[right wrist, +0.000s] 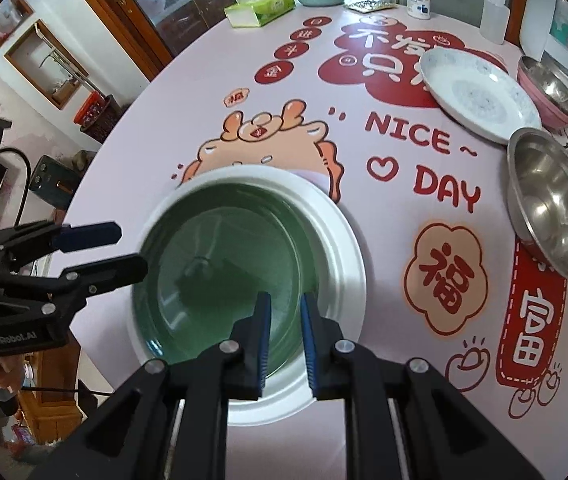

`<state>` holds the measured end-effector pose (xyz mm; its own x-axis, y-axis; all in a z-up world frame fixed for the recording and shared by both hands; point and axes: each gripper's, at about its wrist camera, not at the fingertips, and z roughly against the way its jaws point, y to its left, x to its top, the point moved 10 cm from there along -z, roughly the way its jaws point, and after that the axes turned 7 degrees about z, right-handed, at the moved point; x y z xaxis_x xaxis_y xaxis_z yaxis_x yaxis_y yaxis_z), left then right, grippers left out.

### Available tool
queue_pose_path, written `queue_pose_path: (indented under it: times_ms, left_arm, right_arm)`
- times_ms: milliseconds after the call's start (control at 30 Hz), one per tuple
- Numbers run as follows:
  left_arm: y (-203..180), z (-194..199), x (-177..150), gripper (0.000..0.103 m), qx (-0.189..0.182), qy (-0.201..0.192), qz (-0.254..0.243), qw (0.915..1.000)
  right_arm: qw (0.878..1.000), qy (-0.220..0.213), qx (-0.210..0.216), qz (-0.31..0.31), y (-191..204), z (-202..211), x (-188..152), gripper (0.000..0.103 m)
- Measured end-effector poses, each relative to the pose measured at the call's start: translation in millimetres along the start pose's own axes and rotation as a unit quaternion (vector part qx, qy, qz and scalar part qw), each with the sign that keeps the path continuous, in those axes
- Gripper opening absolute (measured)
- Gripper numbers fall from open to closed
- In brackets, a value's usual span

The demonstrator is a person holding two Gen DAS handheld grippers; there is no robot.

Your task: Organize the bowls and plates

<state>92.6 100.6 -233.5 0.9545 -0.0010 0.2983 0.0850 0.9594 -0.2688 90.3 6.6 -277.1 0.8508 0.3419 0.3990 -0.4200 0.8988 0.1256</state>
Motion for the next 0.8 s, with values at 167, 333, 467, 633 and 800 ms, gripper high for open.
queue_pose_path:
  times_ms: [167,333,467,633,800]
  left_arm:
    - [-29.2,26.2,31.1,0.069,-0.007,-0.033,-0.038,0.9987]
    - [-59.6,49.2,73.9,0.072,-0.01,-0.065,-0.08,0.9946]
    - [-88.9,61.5,110.9,0.079,-0.02,-0.08,-0.108,0.9907]
    - [-124.6,67.3,156.0,0.083,-0.027,-0.096,-0.139,0.9853]
    - [-148.0,50.7,197.5,0.086,-0.03,-0.094,-0.141,0.9851]
  right_arm:
    - [1.0,-0.013,0.014,-0.023,-10.2,21.1,8.4,0.025]
    - [0.999,-0.031,0.013,-0.042,-32.0,47.0,23.7,0.031]
    - [0.997,-0.053,0.007,-0.055,-58.7,74.0,47.6,0.031]
    - [0.993,-0.09,-0.016,-0.077,-104.8,111.3,85.5,0.032]
    - [0.988,-0.115,-0.037,-0.1,-154.1,127.6,118.3,0.041]
